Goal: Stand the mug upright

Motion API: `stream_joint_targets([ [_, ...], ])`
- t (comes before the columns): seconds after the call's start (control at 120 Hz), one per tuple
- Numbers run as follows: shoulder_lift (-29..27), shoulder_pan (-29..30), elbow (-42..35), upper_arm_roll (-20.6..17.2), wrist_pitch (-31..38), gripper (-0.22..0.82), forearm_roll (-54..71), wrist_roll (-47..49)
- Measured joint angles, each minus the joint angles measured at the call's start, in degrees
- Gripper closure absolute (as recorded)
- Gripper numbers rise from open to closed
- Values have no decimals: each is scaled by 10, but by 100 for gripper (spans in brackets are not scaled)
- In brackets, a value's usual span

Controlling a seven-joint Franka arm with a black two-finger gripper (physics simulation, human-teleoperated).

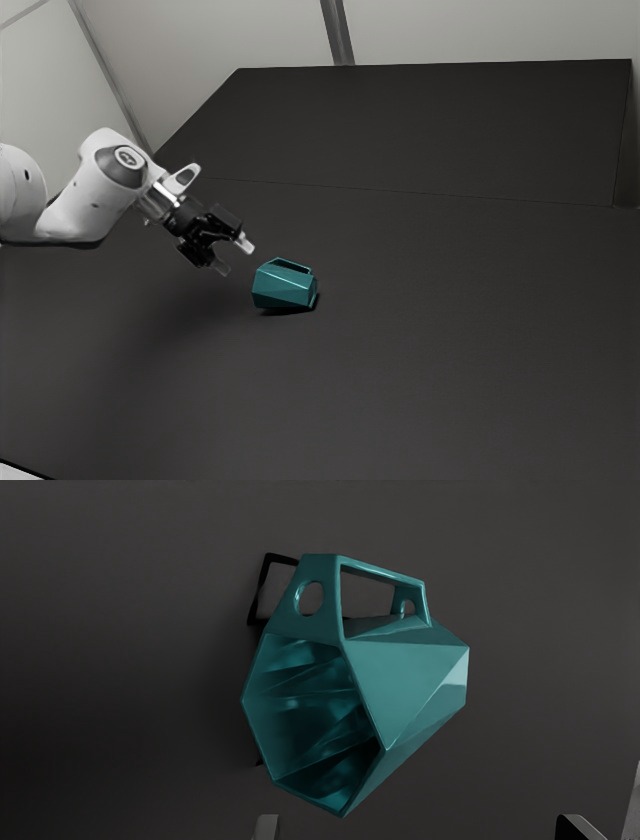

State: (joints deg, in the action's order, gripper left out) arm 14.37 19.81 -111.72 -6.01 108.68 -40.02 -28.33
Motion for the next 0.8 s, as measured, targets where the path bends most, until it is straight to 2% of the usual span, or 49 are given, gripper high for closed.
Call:
stream_joint_targets([
  [0.567, 41, -2, -21, -9, -10, 0, -100, -121],
  [0.8, 57, 5, -21, -10, -26, 13, -129, -153],
])
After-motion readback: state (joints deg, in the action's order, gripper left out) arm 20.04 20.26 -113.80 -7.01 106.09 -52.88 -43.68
